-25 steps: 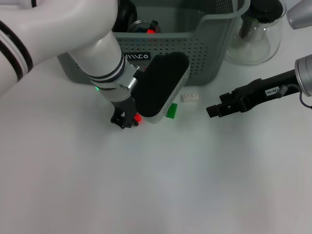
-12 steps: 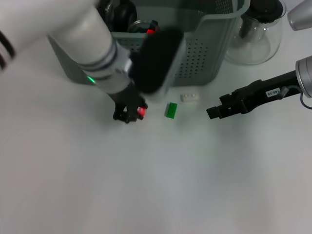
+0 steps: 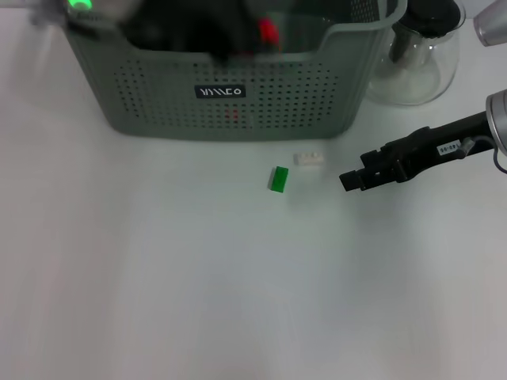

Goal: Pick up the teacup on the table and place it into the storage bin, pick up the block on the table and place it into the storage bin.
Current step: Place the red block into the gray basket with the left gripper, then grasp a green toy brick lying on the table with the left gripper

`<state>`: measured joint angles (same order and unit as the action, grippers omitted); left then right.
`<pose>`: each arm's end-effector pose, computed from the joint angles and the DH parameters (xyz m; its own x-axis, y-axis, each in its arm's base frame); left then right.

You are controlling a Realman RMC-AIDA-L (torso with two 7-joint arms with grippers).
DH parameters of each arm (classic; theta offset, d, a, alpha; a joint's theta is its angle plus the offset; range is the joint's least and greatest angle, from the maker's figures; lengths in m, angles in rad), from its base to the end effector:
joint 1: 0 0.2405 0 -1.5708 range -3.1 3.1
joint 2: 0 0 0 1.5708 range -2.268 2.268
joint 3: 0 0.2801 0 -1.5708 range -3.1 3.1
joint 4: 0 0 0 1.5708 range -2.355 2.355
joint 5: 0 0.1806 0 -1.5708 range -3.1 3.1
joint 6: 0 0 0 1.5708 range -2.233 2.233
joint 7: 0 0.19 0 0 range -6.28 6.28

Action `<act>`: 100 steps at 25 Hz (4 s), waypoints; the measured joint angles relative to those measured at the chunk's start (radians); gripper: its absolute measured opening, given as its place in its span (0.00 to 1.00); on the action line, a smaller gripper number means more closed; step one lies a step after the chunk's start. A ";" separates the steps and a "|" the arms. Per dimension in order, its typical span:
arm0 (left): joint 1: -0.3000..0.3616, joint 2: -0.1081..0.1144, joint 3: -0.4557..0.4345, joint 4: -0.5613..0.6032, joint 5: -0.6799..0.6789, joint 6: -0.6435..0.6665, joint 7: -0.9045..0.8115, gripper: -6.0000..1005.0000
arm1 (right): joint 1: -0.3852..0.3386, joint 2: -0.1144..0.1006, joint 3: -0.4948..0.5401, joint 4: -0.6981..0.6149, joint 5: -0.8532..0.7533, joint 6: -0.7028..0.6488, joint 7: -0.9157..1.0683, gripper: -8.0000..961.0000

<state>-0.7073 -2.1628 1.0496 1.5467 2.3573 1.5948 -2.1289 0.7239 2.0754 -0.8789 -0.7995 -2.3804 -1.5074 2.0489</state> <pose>-0.1105 0.3795 -0.0184 0.9769 0.1842 0.1081 0.2117 -0.9014 -0.3777 0.2327 0.3607 -0.0719 0.7398 -0.6685 -0.0756 -0.6727 -0.7327 -0.1033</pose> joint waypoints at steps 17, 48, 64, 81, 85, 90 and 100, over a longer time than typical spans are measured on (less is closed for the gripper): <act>-0.159 0.109 -0.104 -0.428 0.053 -0.328 -0.110 0.49 | 0.005 -0.003 -0.002 0.006 -0.001 -0.002 -0.011 0.78; -0.070 -0.004 0.416 -0.512 0.144 -0.260 0.263 0.90 | -0.025 -0.032 -0.002 0.006 -0.006 -0.029 0.002 0.78; -0.173 -0.010 0.556 -0.678 0.165 -0.454 0.270 0.90 | -0.040 -0.051 -0.002 0.010 -0.005 -0.045 0.008 0.78; -0.301 -0.009 0.569 -0.851 0.174 -0.533 0.283 0.58 | -0.039 -0.050 -0.002 0.010 -0.007 -0.040 0.002 0.78; -0.312 -0.010 0.570 -0.870 0.178 -0.545 0.287 0.58 | -0.040 -0.049 -0.002 0.010 -0.007 -0.038 0.001 0.78; -0.318 -0.012 0.591 -0.882 0.173 -0.550 0.288 0.58 | -0.040 -0.049 -0.002 0.010 -0.007 -0.036 0.002 0.78; -0.322 -0.014 0.624 -0.882 0.171 -0.553 0.288 0.58 | -0.037 -0.049 -0.002 0.009 -0.006 -0.034 0.001 0.78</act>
<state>-1.0289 -2.1767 1.6741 0.6644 2.5280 1.0416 -1.8407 0.6869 2.0264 -0.8805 -0.7900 -2.3865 -1.5417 2.0501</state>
